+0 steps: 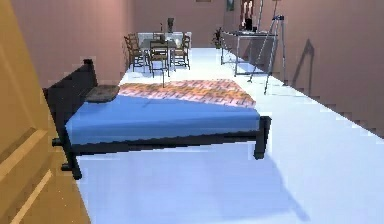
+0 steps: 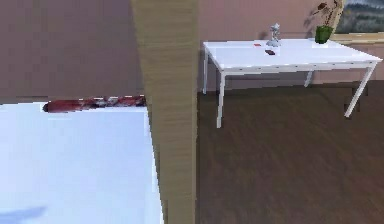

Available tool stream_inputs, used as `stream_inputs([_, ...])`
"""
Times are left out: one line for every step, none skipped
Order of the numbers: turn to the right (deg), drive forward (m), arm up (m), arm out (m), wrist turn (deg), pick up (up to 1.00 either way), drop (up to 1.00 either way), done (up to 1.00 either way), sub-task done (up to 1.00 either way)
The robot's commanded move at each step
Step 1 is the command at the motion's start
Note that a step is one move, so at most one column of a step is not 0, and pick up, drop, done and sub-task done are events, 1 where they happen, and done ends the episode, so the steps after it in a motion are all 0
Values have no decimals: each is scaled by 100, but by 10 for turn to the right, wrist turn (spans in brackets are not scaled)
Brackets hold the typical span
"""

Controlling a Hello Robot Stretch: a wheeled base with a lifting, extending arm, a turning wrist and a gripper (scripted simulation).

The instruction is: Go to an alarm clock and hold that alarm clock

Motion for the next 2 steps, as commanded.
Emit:
stream_inputs([150,0,0,0,0,0,0,0,0])
stream_inputs([0,65,0,0,0,0,0,0,0])
